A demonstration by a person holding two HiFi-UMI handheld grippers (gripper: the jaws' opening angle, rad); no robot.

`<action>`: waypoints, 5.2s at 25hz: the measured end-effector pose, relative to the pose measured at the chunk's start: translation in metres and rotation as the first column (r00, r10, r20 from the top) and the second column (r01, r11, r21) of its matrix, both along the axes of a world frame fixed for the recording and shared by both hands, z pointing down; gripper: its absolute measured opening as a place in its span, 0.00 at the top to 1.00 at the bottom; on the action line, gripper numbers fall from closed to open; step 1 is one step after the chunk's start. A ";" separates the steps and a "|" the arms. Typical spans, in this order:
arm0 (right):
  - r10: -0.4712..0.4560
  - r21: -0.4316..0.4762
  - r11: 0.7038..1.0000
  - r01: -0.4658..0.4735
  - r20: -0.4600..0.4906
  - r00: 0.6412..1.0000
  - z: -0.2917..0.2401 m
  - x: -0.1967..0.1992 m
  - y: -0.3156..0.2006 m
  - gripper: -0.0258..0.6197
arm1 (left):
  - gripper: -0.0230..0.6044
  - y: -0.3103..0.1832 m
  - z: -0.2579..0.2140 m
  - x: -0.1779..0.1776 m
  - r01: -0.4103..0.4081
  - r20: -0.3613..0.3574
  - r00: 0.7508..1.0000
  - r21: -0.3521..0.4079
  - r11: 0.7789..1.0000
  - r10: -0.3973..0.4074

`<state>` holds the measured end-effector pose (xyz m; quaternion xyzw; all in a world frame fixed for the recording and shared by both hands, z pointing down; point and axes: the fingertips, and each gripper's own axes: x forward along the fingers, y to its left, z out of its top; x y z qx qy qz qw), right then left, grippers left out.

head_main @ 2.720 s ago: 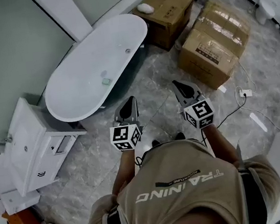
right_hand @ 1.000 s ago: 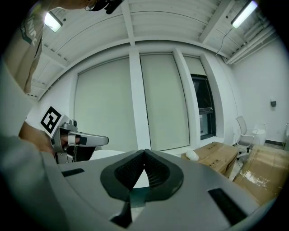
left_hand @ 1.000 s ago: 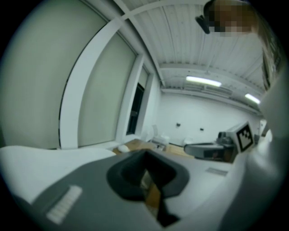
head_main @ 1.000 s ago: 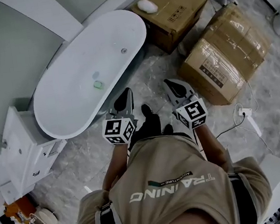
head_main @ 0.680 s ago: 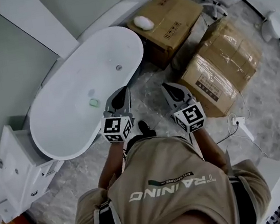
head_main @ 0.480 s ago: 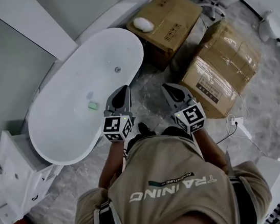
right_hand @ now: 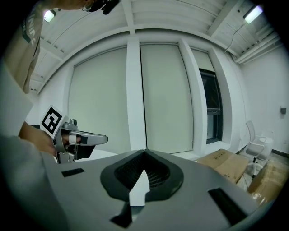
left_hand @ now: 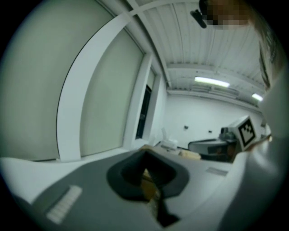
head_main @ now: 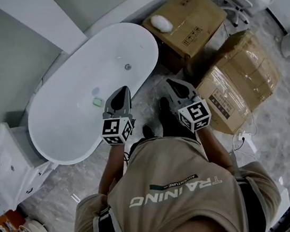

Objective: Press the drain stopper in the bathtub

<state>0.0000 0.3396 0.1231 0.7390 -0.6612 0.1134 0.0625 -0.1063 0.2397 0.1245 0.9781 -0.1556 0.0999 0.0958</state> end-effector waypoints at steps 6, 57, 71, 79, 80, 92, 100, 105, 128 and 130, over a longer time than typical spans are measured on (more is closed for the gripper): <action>-0.127 0.006 0.992 0.128 -0.064 0.990 -0.012 0.048 -0.070 0.94 | 0.96 -0.051 -0.006 0.035 0.099 0.037 0.995 -0.037 0.994 -0.098; -0.524 -0.130 0.842 0.523 0.024 0.851 0.036 0.116 -0.348 0.94 | 0.96 -0.313 0.021 0.114 0.484 0.076 0.874 -0.041 0.874 -0.481; -0.656 -0.174 0.732 0.659 0.078 0.750 0.080 0.157 -0.393 0.94 | 0.96 -0.316 0.045 0.136 0.590 0.205 0.791 -0.005 0.808 -0.576; -0.669 -0.260 0.686 0.680 0.141 0.730 0.120 0.134 -0.382 0.94 | 0.96 -0.313 0.080 0.118 0.599 0.232 0.786 -0.052 0.799 -0.573; -0.662 -0.267 0.685 0.678 0.160 0.732 0.125 0.131 -0.382 0.94 | 0.96 -0.314 0.088 0.116 0.596 0.235 0.786 -0.048 0.801 -0.571; -0.628 -0.428 0.657 0.621 0.146 0.765 0.242 0.106 -0.404 0.94 | 0.96 -0.321 0.203 0.062 0.659 0.329 0.733 -0.128 0.741 -0.595; -0.643 -0.542 0.573 0.614 0.168 0.748 0.359 0.090 -0.415 0.94 | 0.96 -0.341 0.326 0.050 0.684 0.398 0.711 -0.206 0.699 -0.579; -0.652 -0.583 0.522 0.622 0.197 0.732 0.427 0.087 -0.415 0.94 | 0.96 -0.344 0.398 0.059 0.669 0.429 0.725 -0.252 0.700 -0.538; -0.674 -0.708 0.384 0.593 0.223 0.704 0.699 0.081 -0.441 0.94 | 0.96 -0.363 0.638 0.067 0.636 0.520 0.746 -0.373 0.675 -0.416; -0.678 -0.735 0.350 0.581 0.230 0.699 0.729 0.079 -0.440 0.94 | 0.96 -0.362 0.664 0.065 0.631 0.528 0.749 -0.386 0.673 -0.399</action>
